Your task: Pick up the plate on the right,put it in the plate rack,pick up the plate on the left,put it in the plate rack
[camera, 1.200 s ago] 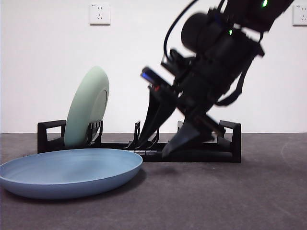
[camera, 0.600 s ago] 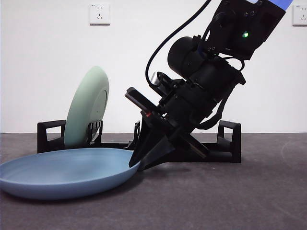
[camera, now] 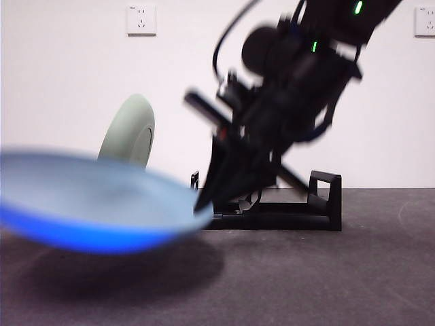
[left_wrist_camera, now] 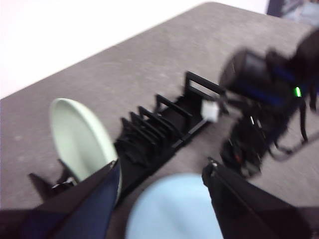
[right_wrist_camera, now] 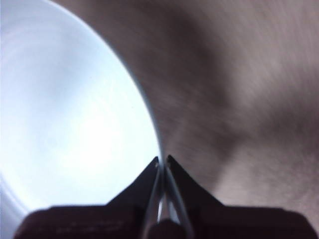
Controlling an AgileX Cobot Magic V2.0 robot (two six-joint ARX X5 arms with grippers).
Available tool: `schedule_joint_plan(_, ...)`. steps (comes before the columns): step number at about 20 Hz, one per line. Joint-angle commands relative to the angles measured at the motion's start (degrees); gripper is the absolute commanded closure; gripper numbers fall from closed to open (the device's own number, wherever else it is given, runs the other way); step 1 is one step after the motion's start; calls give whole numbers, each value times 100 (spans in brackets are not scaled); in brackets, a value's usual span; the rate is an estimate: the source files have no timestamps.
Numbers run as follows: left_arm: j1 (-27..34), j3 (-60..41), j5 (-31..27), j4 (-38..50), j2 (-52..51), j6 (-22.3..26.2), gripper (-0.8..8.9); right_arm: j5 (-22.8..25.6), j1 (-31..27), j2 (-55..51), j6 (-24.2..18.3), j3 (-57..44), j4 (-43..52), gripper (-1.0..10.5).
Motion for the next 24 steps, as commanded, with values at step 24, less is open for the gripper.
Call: schedule_joint_plan(24,-4297,13,-4183,382,3517,1132,532,625,-896,-1292,-494,706,-1585,956)
